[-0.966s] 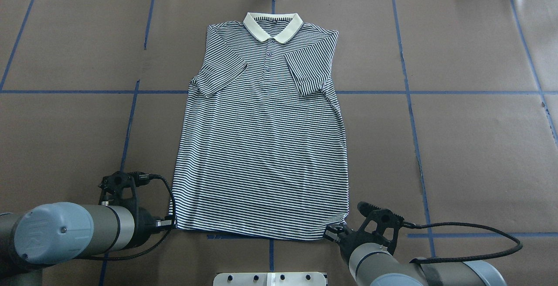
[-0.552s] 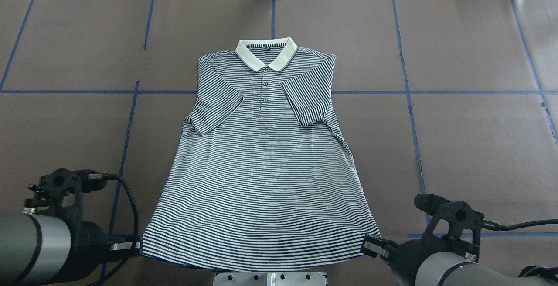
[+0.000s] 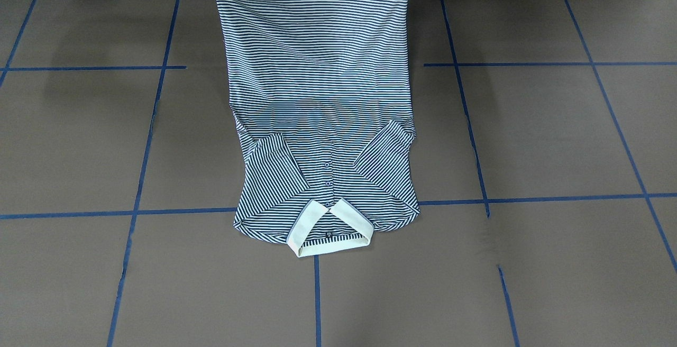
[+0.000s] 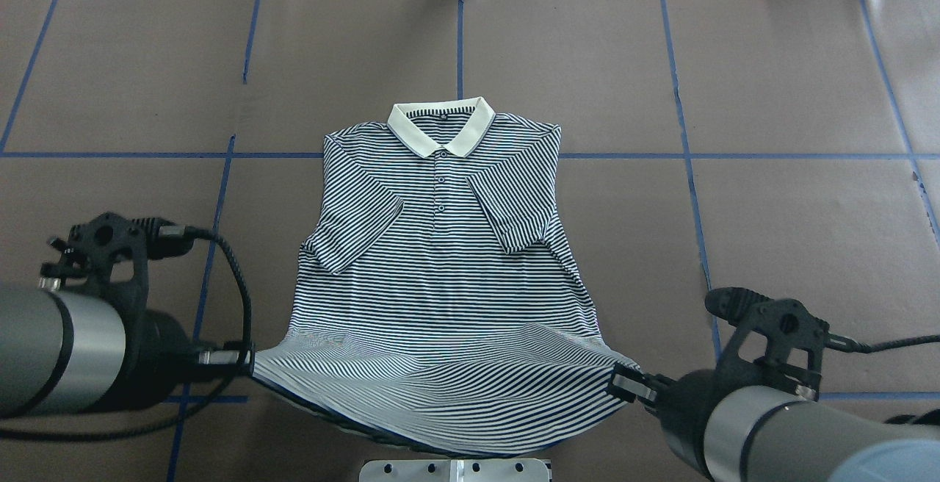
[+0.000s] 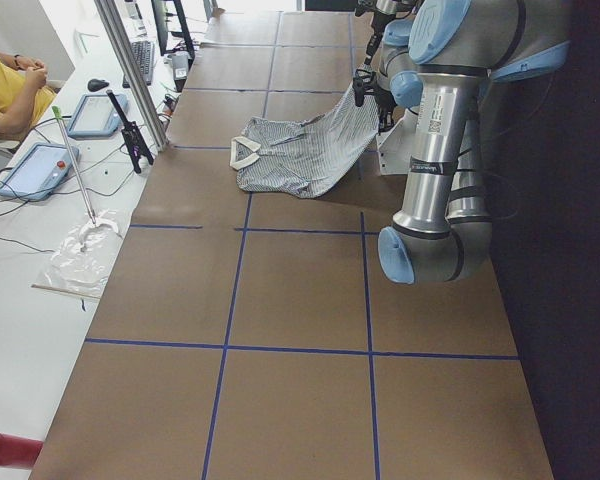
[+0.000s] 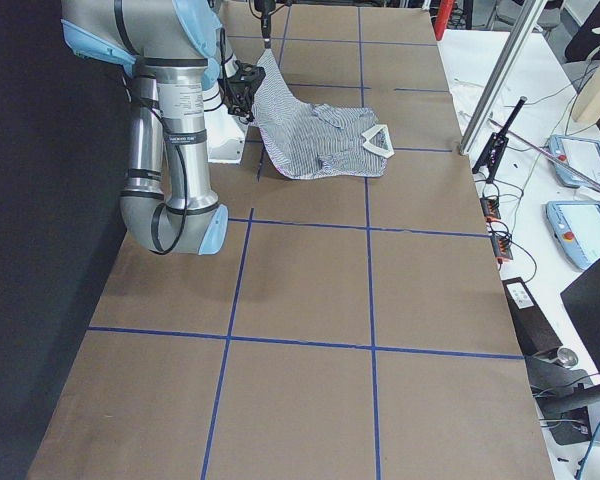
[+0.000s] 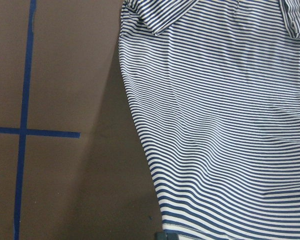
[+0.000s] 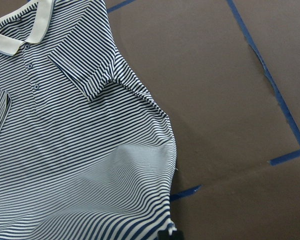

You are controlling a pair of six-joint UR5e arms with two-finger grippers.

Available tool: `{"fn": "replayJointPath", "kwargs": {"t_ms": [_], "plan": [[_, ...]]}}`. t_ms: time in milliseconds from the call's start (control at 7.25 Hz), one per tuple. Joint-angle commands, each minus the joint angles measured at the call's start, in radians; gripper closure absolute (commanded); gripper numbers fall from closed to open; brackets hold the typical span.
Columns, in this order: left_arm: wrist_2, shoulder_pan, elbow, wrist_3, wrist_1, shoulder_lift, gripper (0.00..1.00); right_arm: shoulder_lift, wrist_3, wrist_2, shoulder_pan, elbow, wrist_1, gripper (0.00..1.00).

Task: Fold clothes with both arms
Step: 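Lift the hem with both grippers and fold it toward the collar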

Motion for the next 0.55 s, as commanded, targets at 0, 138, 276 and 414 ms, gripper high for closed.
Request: {"fn": "replayJointPath", "kwargs": {"t_ms": [0, 138, 276, 414], "plan": [[-0.086, -0.285, 0.18, 0.263, 0.002, -0.093, 1.0, 0.135, -0.154, 0.082, 0.221, -0.143, 0.007, 1.0], [-0.089, -0.376, 0.322, 0.365, -0.011, -0.161, 1.0, 0.171, -0.231, 0.165, 0.346, -0.22, 0.028, 1.0], [-0.089, -0.431, 0.452, 0.413, -0.056, -0.22, 1.0, 0.212, -0.262, 0.18, 0.421, -0.347, 0.103, 1.0], [-0.086, -0.462, 0.555, 0.421, -0.157, -0.226, 1.0, 0.228, -0.294, 0.181, 0.477, -0.489, 0.231, 1.0]]}}
